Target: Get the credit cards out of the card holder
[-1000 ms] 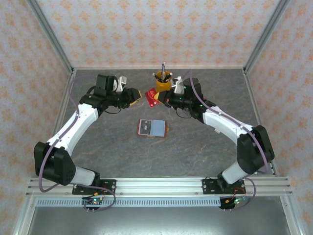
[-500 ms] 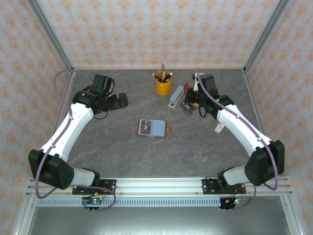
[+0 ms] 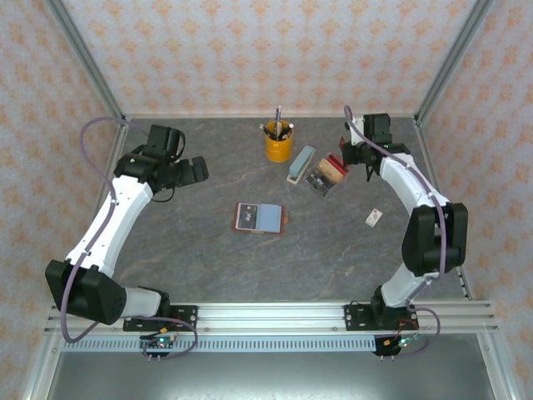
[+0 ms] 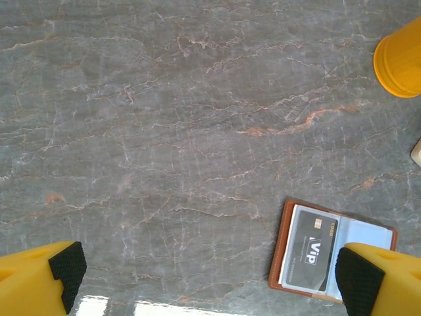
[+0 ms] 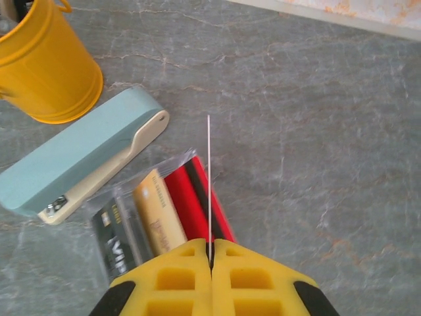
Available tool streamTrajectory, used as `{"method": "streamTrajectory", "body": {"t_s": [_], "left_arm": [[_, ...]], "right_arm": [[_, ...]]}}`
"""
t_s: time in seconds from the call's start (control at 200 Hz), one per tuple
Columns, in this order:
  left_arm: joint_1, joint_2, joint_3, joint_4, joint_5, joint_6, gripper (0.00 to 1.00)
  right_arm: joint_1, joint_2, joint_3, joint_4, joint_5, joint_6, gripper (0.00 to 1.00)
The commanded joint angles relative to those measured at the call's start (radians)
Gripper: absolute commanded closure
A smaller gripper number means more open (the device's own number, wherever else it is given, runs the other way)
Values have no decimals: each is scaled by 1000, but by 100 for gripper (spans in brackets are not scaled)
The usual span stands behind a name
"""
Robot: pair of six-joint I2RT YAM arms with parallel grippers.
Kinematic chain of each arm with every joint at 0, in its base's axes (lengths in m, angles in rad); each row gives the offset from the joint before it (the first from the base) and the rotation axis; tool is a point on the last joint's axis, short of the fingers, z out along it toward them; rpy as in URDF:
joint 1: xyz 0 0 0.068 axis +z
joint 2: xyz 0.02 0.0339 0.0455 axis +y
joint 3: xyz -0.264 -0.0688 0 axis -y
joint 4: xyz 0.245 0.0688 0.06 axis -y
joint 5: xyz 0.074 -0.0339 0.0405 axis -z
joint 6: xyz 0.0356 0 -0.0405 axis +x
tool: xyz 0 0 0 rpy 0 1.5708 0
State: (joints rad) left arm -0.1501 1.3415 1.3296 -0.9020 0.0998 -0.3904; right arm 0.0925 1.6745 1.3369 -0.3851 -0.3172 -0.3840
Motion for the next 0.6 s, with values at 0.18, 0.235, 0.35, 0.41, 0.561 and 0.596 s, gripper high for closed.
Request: {"method": "streamTrajectory", "body": {"t_s": [0.18,0.235,0.35,0.41,0.561,0.596], "left_arm": [[25,-16,-12,13,60,48,0],[26,-24,-20,26,71,50,0],[25,-21,-26,45,92,54,0],[25,-11,-21,39,90,56,0],[25,11,-17,36,100,58,0],[25,14,-16,35,100,59,0]], "right_arm": [[-36,181,168,-64,-179,-203,100],[-36,212,192,-76,-198,-216,100],[-36,244,210,-97,-223,-238,100],[-36,250,207,-95,-210,-240,100],[-36,254,194,-110,-196,-265,100],[-36,255,192,-113,-191,-269,100]]}}
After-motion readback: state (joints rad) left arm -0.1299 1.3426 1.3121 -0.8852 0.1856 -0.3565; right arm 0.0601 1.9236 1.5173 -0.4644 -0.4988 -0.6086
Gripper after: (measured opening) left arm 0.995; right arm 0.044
